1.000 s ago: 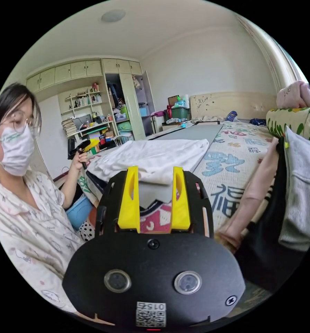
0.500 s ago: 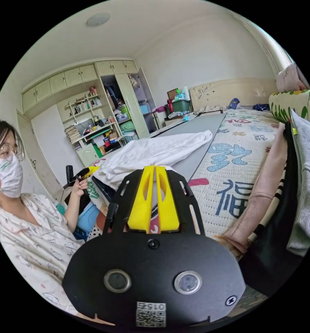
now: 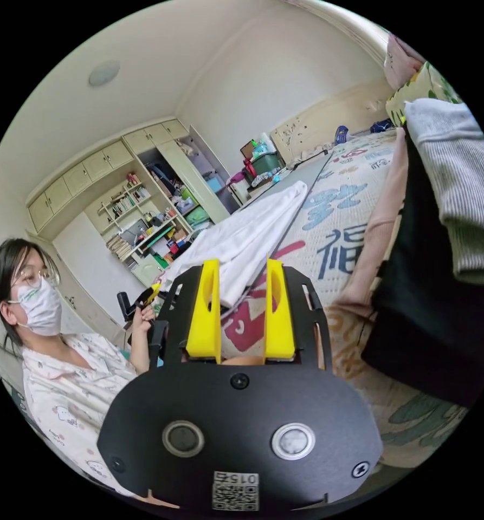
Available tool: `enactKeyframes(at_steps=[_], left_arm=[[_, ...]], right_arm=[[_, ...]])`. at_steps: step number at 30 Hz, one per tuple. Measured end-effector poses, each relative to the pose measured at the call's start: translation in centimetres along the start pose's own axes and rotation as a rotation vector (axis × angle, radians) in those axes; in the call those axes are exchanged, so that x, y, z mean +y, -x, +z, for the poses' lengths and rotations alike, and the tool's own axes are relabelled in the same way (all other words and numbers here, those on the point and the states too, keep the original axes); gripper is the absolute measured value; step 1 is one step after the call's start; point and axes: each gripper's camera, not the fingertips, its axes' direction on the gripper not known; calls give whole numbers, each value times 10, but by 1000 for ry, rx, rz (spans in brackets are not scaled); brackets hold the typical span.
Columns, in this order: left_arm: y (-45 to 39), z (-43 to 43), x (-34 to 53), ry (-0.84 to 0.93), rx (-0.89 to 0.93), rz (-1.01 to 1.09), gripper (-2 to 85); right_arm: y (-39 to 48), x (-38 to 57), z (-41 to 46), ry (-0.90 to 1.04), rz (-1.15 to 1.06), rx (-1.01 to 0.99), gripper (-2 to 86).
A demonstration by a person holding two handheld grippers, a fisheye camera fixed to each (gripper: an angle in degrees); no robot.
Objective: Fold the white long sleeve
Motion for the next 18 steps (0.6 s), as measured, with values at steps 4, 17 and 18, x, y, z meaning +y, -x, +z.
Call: enactKeyframes(at_steps=[4, 17, 18], left_arm=[[2, -4, -7, -6, -6, -13, 80], [5, -55, -46, -50, -110, 60, 8], [9, -55, -48, -44, -125, 49, 24]], right_arm=[[14, 17, 7, 44, -92, 70, 52], [31, 61, 4, -22, -221, 219, 0], [30, 64, 6, -18, -222, 229, -1]])
